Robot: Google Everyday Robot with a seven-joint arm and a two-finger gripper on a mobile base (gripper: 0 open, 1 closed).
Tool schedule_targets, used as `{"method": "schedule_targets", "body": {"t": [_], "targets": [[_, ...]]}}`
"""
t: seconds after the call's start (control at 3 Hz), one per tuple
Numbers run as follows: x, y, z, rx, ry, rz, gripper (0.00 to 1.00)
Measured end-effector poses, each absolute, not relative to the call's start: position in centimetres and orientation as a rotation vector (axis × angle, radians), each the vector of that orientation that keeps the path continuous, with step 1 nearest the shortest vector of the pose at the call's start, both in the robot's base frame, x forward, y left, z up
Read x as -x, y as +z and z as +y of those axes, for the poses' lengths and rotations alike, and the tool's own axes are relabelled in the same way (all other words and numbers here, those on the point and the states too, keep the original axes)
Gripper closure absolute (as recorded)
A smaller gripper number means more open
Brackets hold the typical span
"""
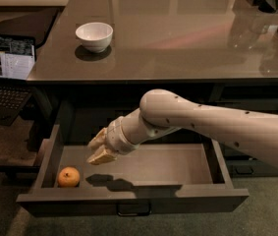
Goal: Pick orange can from top drawer and place on counter
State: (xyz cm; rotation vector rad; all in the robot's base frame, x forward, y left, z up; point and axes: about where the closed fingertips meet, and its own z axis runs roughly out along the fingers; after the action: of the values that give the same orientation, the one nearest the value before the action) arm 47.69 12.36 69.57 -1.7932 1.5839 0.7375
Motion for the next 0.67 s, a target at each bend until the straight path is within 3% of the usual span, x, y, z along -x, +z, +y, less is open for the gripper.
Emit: {"method": "schedule_targets", "body": {"t": [0.33, 0.67], "targets": [[-47.1, 68.4, 13.6, 1.814, 0.784, 1.562, 0.5], [-46.6, 67.4, 14.4, 1.832, 0.825, 1.548, 0.31]]}}
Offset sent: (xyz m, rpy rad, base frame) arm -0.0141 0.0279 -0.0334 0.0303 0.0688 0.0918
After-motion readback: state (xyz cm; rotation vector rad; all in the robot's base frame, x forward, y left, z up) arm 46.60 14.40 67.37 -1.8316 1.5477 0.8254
